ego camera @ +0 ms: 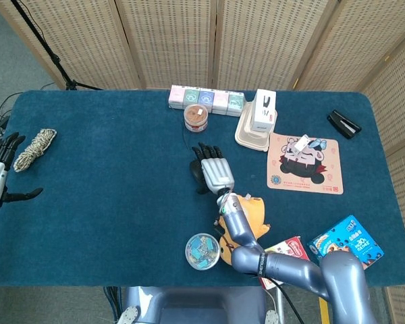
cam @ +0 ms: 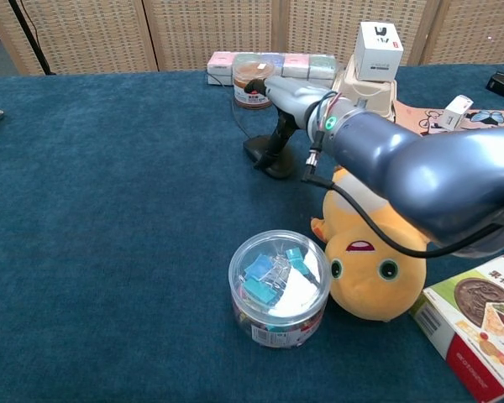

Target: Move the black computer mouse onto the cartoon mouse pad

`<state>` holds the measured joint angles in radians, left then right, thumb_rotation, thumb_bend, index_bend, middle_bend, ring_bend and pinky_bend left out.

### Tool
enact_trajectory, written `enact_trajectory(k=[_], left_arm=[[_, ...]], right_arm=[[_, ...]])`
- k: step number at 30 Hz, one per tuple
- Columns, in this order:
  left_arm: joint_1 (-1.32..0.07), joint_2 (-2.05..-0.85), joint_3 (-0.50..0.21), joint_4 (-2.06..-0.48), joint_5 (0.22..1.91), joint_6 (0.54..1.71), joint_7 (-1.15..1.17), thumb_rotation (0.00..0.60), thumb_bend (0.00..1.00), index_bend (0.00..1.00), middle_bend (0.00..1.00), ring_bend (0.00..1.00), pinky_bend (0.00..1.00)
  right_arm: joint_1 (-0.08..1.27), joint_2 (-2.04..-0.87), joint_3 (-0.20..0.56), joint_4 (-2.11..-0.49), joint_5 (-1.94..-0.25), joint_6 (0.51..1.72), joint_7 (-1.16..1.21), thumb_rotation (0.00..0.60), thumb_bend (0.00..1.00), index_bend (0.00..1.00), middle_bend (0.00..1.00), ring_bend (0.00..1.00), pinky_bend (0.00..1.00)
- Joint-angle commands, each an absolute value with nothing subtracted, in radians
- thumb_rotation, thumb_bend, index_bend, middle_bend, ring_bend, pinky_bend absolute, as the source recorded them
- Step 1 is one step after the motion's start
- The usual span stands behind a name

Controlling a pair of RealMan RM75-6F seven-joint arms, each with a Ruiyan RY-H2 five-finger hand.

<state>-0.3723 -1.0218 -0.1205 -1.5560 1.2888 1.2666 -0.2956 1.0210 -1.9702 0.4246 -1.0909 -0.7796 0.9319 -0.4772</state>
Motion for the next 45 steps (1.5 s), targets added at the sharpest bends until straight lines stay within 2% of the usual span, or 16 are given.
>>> enact_trajectory(k=[1,16,25,28,30,33,43,45], left_arm=[[-0.370,-1.021,-0.127,-1.553,1.288,1.261,-0.305,0.600,0.00,0.00,0.00,0.00,0.00],[-0.355,-1.017,-0.144,-1.540,1.314,1.244,-0.355,0.600,0.00,0.00,0.00,0.00,0.00],[-0.352,-1.019,-0.148,-1.534,1.332,1.242,-0.368,0.600,0.00,0.00,0.00,0.00,0.00],[-0.353,-1.021,-0.149,-1.537,1.334,1.237,-0.358,0.600,0.00,0.00,0.00,0.00,0.00],[-0.353,-1.021,-0.149,-1.539,1.334,1.234,-0.356,0.600,0.00,0.00,0.00,0.00,0.00],[-0.350,-1.022,-0.151,-1.540,1.334,1.235,-0.351,0.600,0.00,0.00,0.00,0.00,0.00],[-0.346,-1.022,-0.157,-1.543,1.331,1.232,-0.344,0.600,0.00,0.00,0.00,0.00,0.00],[-0.345,-1.021,-0.159,-1.542,1.330,1.232,-0.348,0.600,0.00,0.00,0.00,0.00,0.00]], right_arm=[[1.058,-2.023,0.431,-1.017,-0.787,0.902,-0.451,0.600,0.00,0.00,0.00,0.00,0.00],[1.100,-2.157,0.423,-0.713,-0.880,0.865,-0.340,0.600,0.00,0.00,0.00,0.00,0.00],[1.097,-2.173,0.436,-0.628,-0.897,0.869,-0.351,0.600,0.00,0.00,0.00,0.00,0.00],[1.084,-2.160,0.454,-0.636,-0.881,0.866,-0.358,0.600,0.00,0.01,0.00,0.00,0.08],[1.080,-2.153,0.461,-0.644,-0.878,0.868,-0.362,0.600,0.00,0.03,0.01,0.00,0.17],[1.075,-2.144,0.471,-0.651,-0.871,0.866,-0.369,0.600,0.00,0.06,0.04,0.04,0.24],[1.072,-2.129,0.515,-0.683,-0.818,0.785,-0.339,0.600,0.00,0.17,0.17,0.16,0.34],[1.080,-2.134,0.525,-0.669,-0.812,0.772,-0.323,0.600,0.03,0.20,0.21,0.21,0.36]])
